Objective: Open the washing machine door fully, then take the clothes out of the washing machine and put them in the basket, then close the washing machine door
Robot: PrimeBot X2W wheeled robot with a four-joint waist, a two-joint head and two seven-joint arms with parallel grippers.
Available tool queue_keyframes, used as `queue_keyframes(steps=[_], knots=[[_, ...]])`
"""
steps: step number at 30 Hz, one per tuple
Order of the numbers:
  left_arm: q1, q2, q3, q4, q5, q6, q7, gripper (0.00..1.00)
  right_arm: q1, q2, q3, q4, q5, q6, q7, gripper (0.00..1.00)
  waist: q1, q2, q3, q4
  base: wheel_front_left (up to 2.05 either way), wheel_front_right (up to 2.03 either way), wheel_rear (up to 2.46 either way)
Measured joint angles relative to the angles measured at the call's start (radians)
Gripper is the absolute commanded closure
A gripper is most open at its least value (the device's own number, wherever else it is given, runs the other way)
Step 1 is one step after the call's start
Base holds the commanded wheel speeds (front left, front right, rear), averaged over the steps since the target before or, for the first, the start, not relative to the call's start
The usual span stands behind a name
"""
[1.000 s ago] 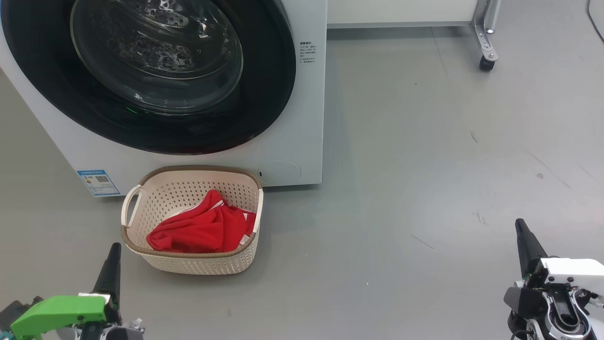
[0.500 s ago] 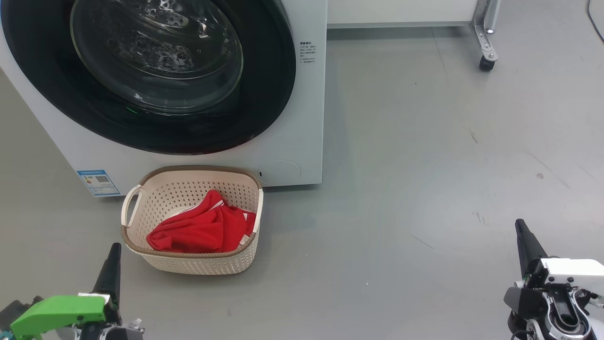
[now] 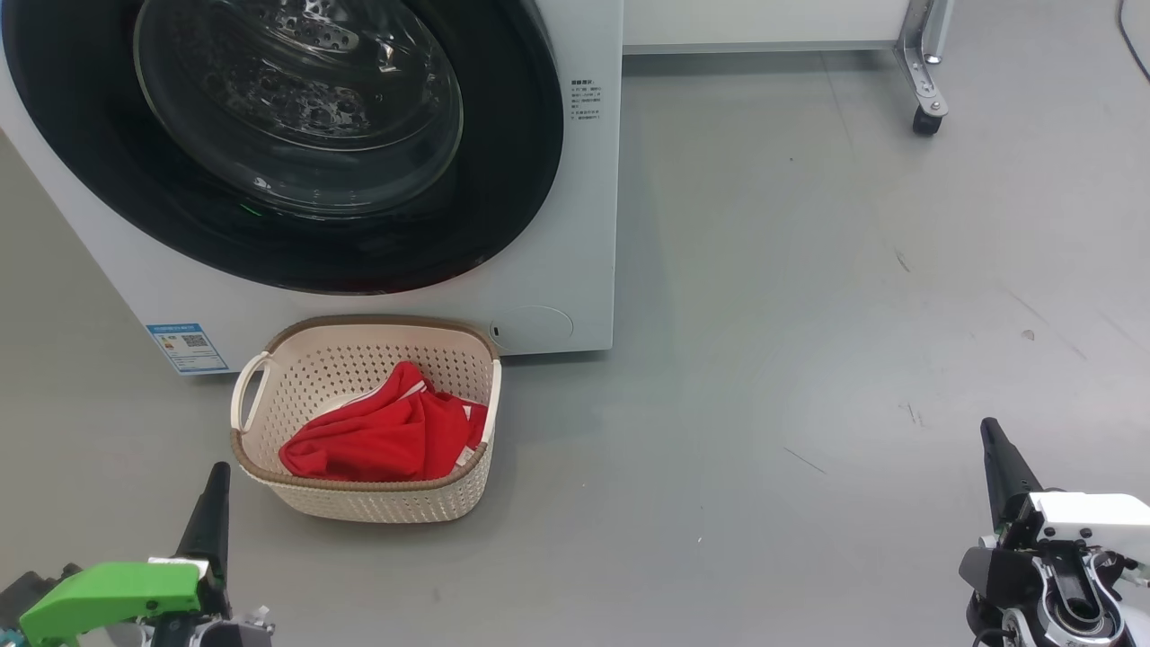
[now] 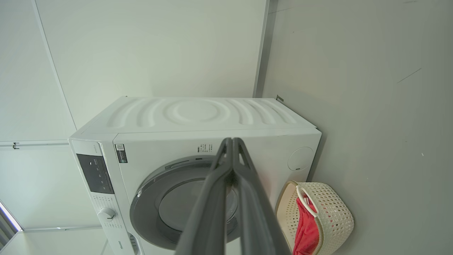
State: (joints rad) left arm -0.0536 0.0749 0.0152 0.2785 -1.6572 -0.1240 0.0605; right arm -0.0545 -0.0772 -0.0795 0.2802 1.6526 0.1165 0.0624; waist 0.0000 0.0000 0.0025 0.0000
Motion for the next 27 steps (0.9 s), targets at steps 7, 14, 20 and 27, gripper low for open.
queue_keyframes(steps=[7,14,20,27], knots=[[0.000,0.000,0.001,0.000,0.000,0.000,0.000,1.00,0.000,0.000,0.000,0.000,0.000,0.000,0.000,1.00,0.0000,0.0000,0.000,0.000,0.00,0.00,0.00],[0.000,0.000,0.001,0.001,0.000,0.000,0.000,1.00,0.000,0.000,-0.001,0.001,0.000,0.005,0.003,1.00,0.0000,0.0000,0.000,0.000,0.00,0.00,0.00],[0.000,0.000,0.002,0.000,0.000,0.000,0.000,1.00,0.000,0.001,-0.001,0.001,0.000,0.005,0.004,1.00,0.0000,0.0000,0.000,0.000,0.00,0.00,0.00],[-0.001,0.000,0.003,0.000,0.000,0.000,0.000,1.00,0.000,0.001,-0.001,0.001,0.000,0.005,0.004,1.00,0.0000,0.0000,0.000,0.000,0.00,0.00,0.00]])
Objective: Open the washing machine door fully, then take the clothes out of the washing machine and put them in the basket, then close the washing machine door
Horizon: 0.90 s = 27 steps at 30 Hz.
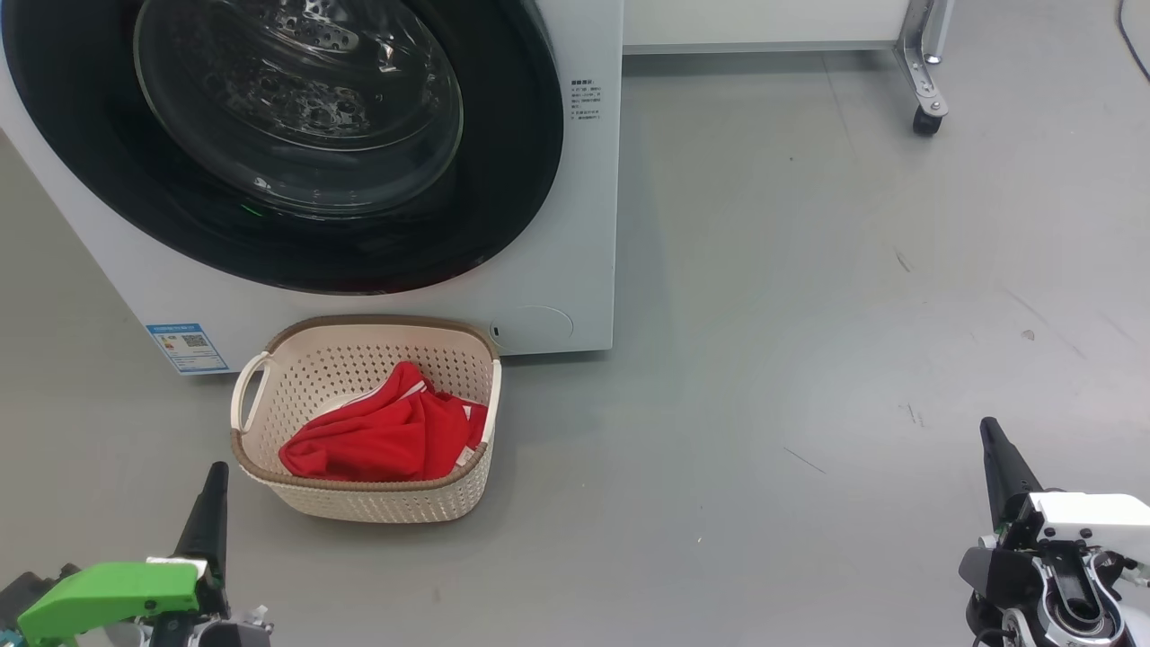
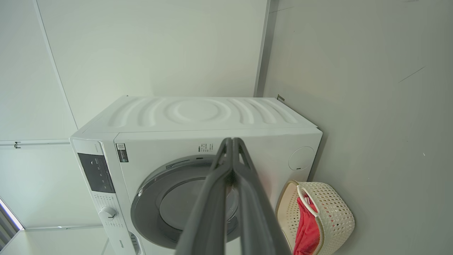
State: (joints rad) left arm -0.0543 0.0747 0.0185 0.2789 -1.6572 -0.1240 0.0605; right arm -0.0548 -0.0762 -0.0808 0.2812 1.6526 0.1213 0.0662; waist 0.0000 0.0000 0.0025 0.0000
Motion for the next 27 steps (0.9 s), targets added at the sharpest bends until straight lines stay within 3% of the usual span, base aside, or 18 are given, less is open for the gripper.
queue_keyframes(steps=[27], knots=[[0.000,0.000,0.003,-0.001,0.000,0.000,0.000,1.00,0.000,0.002,-0.003,0.000,0.000,0.000,0.000,1.00,0.0000,0.0000,0.000,0.000,0.00,0.00,0.00]])
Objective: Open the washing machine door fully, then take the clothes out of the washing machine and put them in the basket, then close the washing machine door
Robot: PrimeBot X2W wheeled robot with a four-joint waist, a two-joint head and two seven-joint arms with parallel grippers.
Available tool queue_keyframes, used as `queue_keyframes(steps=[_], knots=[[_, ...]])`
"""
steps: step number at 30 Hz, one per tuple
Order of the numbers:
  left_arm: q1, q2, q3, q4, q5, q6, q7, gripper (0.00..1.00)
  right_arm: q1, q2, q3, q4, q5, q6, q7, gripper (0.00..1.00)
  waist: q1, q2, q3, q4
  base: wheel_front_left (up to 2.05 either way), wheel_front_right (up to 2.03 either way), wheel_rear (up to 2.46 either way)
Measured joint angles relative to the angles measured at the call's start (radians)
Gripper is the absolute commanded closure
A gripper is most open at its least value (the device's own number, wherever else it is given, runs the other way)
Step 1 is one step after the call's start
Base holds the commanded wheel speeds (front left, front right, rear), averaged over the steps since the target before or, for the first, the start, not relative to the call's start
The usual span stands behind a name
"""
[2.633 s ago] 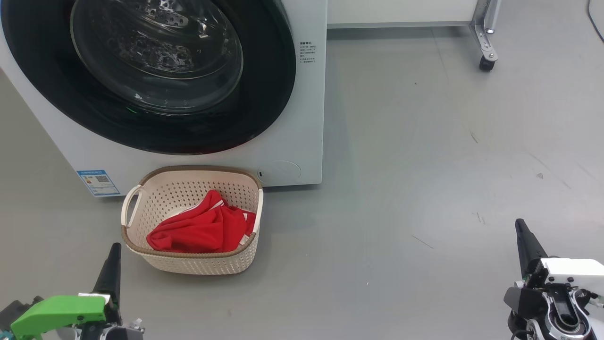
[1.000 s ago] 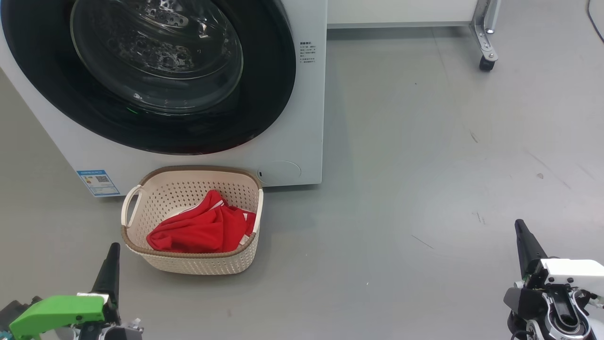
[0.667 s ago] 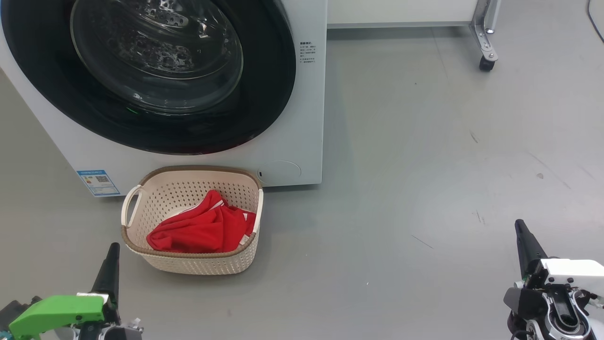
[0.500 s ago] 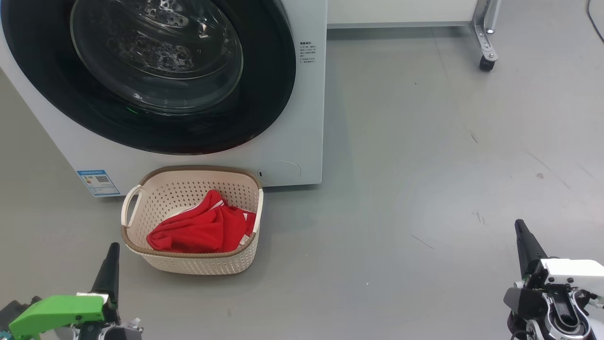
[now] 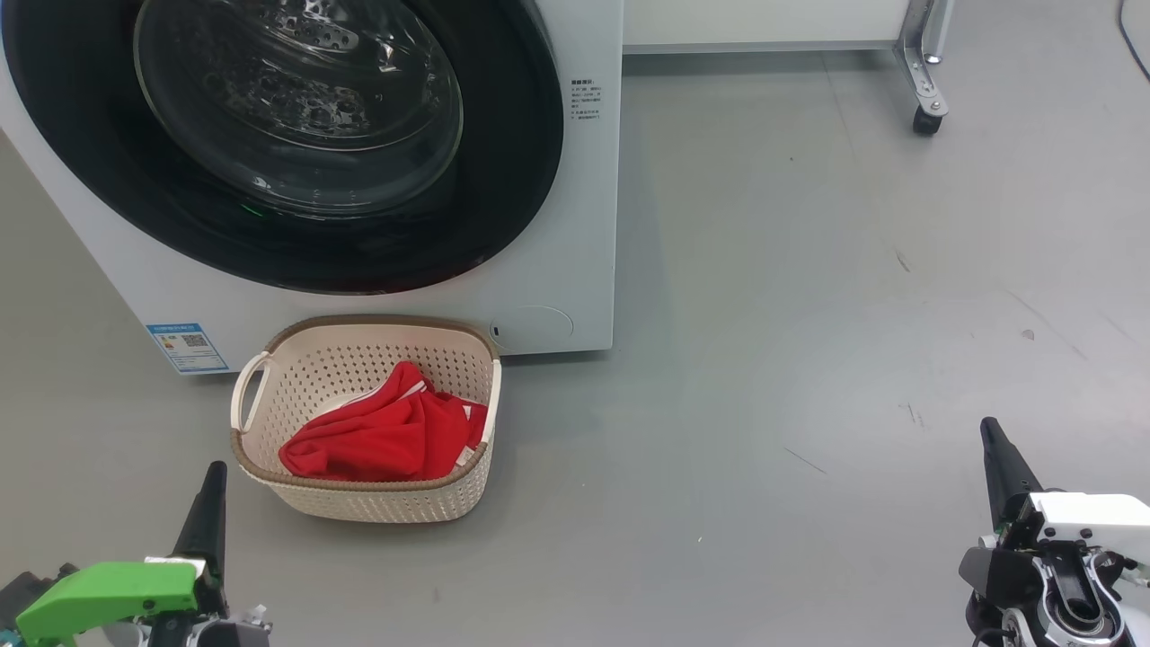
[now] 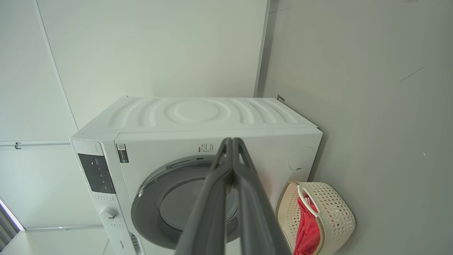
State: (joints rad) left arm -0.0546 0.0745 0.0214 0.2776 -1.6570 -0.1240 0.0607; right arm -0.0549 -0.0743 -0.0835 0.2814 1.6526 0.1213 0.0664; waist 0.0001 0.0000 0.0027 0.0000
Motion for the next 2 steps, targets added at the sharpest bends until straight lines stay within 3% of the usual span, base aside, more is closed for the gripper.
queue_keyframes(steps=[2], knots=[[0.000,0.000,0.001,0.000,0.000,0.000,0.000,1.00,0.000,0.000,0.000,0.000,0.000,0.000,0.000,1.00,0.0000,0.0000,0.000,0.000,0.00,0.00,0.00]])
